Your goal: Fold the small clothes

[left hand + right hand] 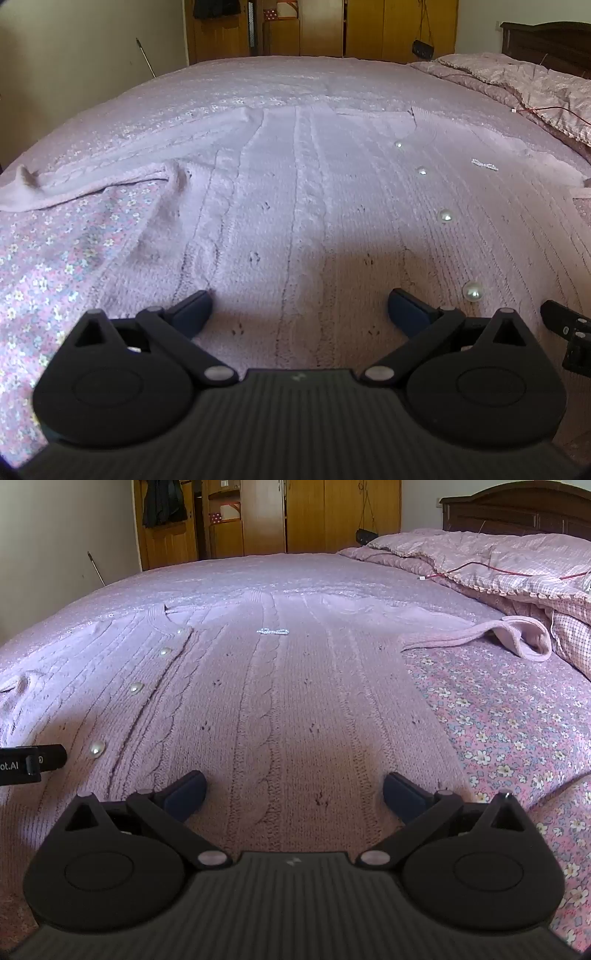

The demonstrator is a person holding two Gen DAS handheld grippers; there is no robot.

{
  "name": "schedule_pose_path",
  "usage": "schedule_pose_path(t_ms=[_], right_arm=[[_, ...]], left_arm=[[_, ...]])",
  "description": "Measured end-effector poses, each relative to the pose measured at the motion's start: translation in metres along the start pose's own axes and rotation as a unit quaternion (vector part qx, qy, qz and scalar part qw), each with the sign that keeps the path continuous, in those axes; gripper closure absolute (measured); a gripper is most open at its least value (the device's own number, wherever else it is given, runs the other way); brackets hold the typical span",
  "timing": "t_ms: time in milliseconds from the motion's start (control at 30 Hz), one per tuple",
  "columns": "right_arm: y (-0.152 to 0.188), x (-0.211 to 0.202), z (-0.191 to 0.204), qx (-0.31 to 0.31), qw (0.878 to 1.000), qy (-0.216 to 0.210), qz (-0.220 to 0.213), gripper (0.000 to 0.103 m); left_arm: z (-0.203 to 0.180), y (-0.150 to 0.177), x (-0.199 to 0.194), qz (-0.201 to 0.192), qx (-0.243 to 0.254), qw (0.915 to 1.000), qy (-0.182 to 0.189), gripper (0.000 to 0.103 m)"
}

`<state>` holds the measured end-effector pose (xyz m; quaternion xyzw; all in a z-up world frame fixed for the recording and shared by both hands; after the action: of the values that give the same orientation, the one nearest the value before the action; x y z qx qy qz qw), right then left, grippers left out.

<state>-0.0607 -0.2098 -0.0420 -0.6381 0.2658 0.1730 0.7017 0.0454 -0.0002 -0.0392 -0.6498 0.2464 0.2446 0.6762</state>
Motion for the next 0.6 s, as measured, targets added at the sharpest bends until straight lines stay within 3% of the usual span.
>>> schedule_pose_path(t_ms=[600], right_arm=[[-0.0001, 0.0018, 0.0011, 0.003, 1.000, -0.002, -0.001, 0.000]], left_arm=[[-0.0013, -0.0002, 0.0021, 0.003, 0.001, 1.0000, 0.003, 0.000]])
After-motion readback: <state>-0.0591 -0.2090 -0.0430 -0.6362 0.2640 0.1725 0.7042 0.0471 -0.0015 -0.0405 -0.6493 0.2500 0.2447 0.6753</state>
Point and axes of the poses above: each gripper's, at about its wrist camera, not at the fingertips, and x roughly the way its jaws point, z to its left, y to its underside, the point moved 6 cm from there along x, roughly the way its jaws point
